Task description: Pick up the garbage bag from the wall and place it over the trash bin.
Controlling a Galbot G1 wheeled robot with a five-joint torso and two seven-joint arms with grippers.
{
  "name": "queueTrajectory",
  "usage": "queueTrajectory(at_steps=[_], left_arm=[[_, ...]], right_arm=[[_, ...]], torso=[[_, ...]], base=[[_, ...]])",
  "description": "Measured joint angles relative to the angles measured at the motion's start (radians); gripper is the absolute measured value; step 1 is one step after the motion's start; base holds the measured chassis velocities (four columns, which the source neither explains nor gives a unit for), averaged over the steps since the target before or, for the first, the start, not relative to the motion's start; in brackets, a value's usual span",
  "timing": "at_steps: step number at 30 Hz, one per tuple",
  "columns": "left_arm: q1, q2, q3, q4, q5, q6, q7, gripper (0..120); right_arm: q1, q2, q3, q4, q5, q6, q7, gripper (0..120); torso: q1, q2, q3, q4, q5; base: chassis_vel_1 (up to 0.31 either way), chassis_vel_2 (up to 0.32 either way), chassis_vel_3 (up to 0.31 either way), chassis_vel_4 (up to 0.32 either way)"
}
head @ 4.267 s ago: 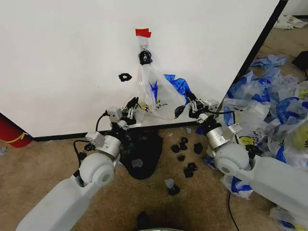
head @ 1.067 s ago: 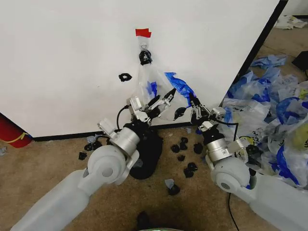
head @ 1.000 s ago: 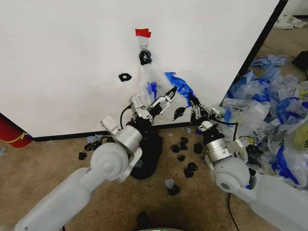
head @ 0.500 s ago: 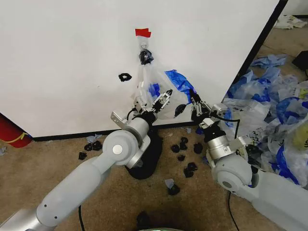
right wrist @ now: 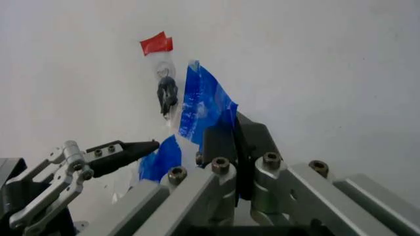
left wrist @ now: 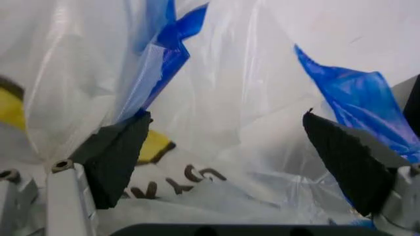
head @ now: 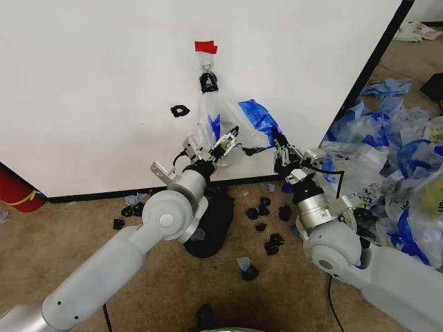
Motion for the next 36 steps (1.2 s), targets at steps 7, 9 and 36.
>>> queueTrajectory(at_steps=[7, 9, 36], left_arm=[[0.014, 0.014, -0.006, -0.007, 0.056, 0.000, 0.016, 93], [0.018, 0.021, -0.011, -0.009, 0.071, -0.001, 0.019, 93], [0.089, 0.139, -0.053, 0.018, 0.326, 0.008, 0.079, 93]], right_arm=[[-0.001, 0.002, -0.005, -0.001, -0.004, 0.000, 0.000, 0], [-0.002, 0.003, -0.008, -0.001, -0.008, 0.000, 0.000, 0], [0.004, 0.009, -0.024, -0.008, -0.022, 0.004, -0.005, 0]], torso=[[0.000, 0.000, 0.000, -0.0001, 0.0000], [0.000, 0.000, 0.000, 0.0000, 0.0000], [0.000, 0.000, 0.000, 0.0000, 0.0000]], base=[[0.000, 0.000, 0.000, 0.000], [0.000, 0.000, 0.000, 0.000], [0.000, 0.000, 0.000, 0.000]])
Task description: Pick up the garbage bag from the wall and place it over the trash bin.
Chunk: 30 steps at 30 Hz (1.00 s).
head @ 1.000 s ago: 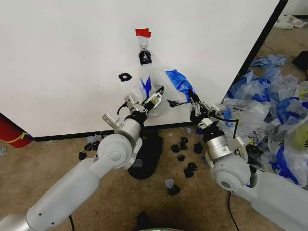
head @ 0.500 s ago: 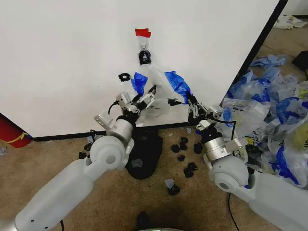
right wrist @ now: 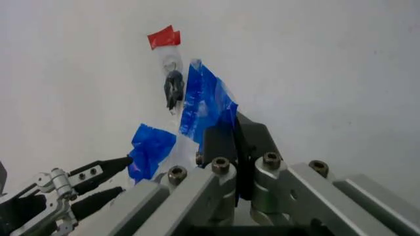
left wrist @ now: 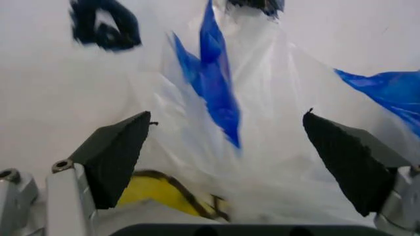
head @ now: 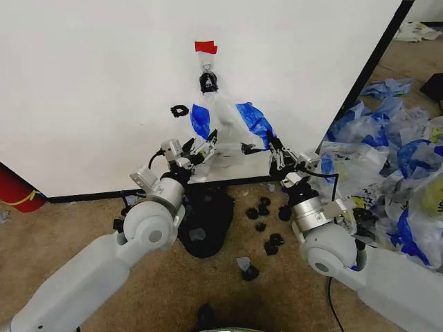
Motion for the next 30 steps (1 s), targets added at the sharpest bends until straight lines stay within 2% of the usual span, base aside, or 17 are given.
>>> queueTrajectory(at_steps=[5, 14, 19, 24, 26, 30], left_arm=[[0.010, 0.034, -0.007, 0.001, 0.053, 0.004, 0.023, 93], [0.012, 0.044, -0.015, -0.023, 0.125, 0.011, 0.034, 93], [-0.010, 0.055, -0.016, -0.087, 0.143, 0.030, 0.043, 94], [-0.036, 0.052, 0.022, -0.149, 0.098, 0.067, 0.056, 95], [-0.042, 0.047, 0.030, -0.146, 0.092, 0.071, 0.061, 95], [-0.066, 0.025, 0.062, -0.080, 0.092, 0.070, 0.074, 95]], right_arm=[[-0.001, 0.002, 0.002, -0.002, -0.001, 0.001, -0.001, 0], [-0.001, 0.002, 0.003, -0.006, -0.006, 0.003, -0.003, 0], [-0.006, 0.001, 0.008, -0.006, -0.011, 0.000, -0.004, 0], [0.005, 0.009, 0.005, 0.004, -0.006, -0.017, -0.001, 0], [0.008, 0.011, 0.003, 0.006, -0.006, -0.020, -0.001, 0], [0.017, 0.012, -0.008, 0.020, -0.005, -0.030, 0.001, 0]], torso=[[0.000, 0.000, 0.000, 0.0000, 0.0000], [0.000, 0.000, 0.000, 0.0000, 0.0000], [0.000, 0.000, 0.000, 0.0000, 0.0002], [0.000, 0.000, 0.000, 0.0001, 0.0002], [0.000, 0.000, 0.000, 0.0001, 0.0002], [0.000, 0.000, 0.000, -0.0001, -0.0002]], base=[[0.000, 0.000, 0.000, 0.000], [0.000, 0.000, 0.000, 0.000], [0.000, 0.000, 0.000, 0.000], [0.000, 0.000, 0.000, 0.000], [0.000, 0.000, 0.000, 0.000], [0.000, 0.000, 0.000, 0.000]])
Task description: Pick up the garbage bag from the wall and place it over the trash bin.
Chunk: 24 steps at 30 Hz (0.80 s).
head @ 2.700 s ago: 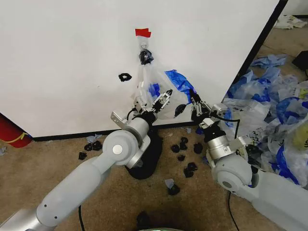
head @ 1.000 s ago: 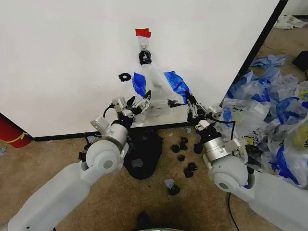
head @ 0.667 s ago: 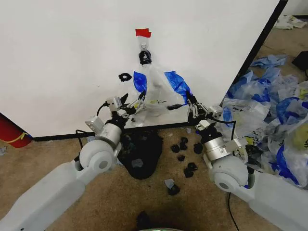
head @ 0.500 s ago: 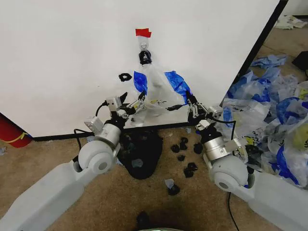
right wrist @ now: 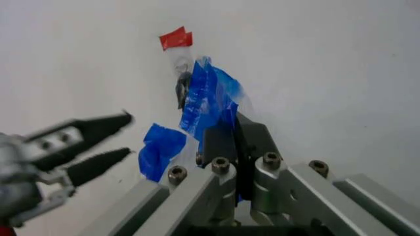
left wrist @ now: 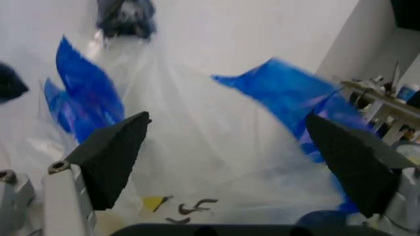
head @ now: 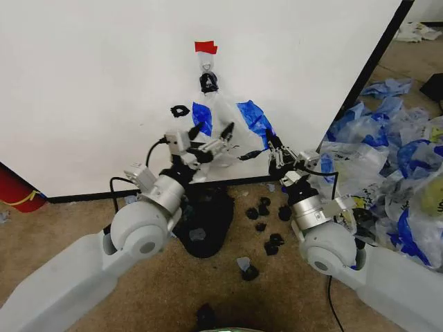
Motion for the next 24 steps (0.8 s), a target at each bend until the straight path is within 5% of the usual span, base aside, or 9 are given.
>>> queueTrajectory(at_steps=[8, 24], left_arm=[[-0.043, 0.005, 0.040, 0.078, 0.022, -0.022, 0.015, 95], [-0.042, 0.054, 0.066, 0.074, 0.026, -0.027, 0.024, 95]], right_arm=[[0.005, -0.004, -0.006, 0.017, 0.000, -0.003, 0.000, 0], [-0.003, -0.009, 0.009, 0.025, 0.000, 0.000, -0.001, 0]], torso=[[0.000, 0.000, 0.000, 0.0000, 0.0002], [0.000, 0.000, 0.000, 0.0001, 0.0002]], base=[[0.000, 0.000, 0.000, 0.000], [0.000, 0.000, 0.000, 0.000]])
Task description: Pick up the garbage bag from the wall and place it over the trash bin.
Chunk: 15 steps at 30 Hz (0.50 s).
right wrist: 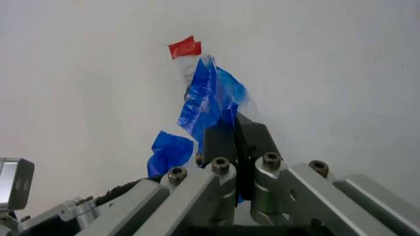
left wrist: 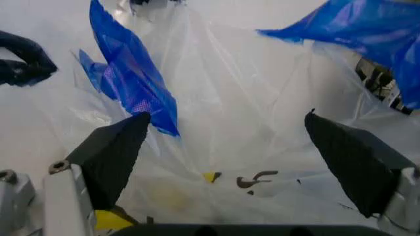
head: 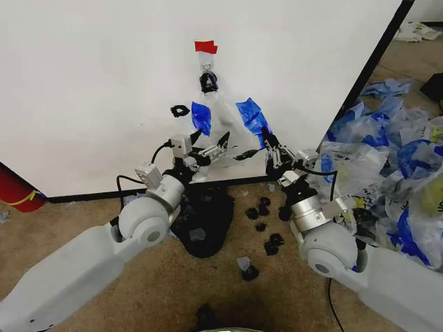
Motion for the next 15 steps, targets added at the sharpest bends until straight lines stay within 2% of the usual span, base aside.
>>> queueTrajectory(at_steps=[15], left_arm=[[-0.003, 0.024, 0.012, 0.020, 0.014, -0.004, 0.001, 94]], right_arm=[[-0.005, 0.000, 0.009, 0.003, 0.002, 0.004, -0.004, 0]], torso=[[0.000, 0.000, 0.000, 0.0000, 0.0000]], base=[[0.000, 0.000, 0.000, 0.000]])
